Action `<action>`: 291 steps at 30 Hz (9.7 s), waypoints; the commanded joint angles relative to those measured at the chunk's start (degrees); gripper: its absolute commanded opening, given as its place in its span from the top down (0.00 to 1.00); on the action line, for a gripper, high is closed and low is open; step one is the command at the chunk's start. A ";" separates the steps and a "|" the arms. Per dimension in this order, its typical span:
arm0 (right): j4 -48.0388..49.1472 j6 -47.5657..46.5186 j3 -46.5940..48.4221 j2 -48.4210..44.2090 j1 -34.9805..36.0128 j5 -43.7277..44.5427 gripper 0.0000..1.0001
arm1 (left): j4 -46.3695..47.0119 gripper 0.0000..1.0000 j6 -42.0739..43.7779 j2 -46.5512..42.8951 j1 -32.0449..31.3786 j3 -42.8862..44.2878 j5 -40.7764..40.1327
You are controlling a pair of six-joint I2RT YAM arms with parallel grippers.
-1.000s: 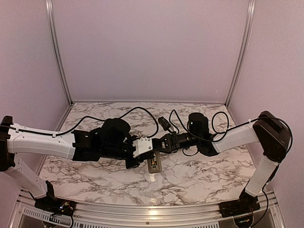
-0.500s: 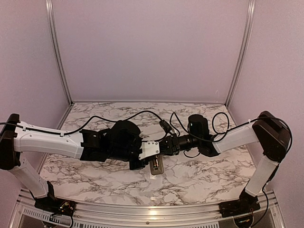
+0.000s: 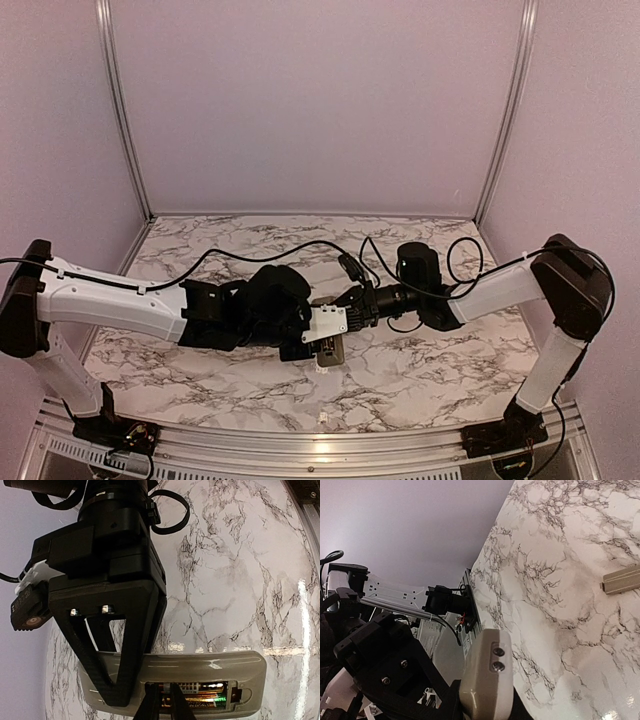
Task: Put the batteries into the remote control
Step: Load the battery into the battery compartment, then pass from the right arm to the left, then place the remote control without the battery cover at the center of the board, then pick up the battery cover from the center of the board, then load the battery cover onto the remote control without the battery cover.
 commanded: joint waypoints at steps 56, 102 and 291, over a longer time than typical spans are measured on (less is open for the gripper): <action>3.03 -2.92 -3.59 -6.89 -8.16 11.22 1.00 | 9.98 0.15 -53.65 8.85 7.34 7.93 5.29; -18.90 -16.62 -5.17 -19.85 -16.09 14.60 0.23 | -22.09 0.60 -33.90 14.71 7.40 12.10 14.02; -17.84 -25.78 -6.00 -18.67 -17.55 9.80 0.10 | -42.92 0.77 -18.93 17.57 6.61 17.47 9.58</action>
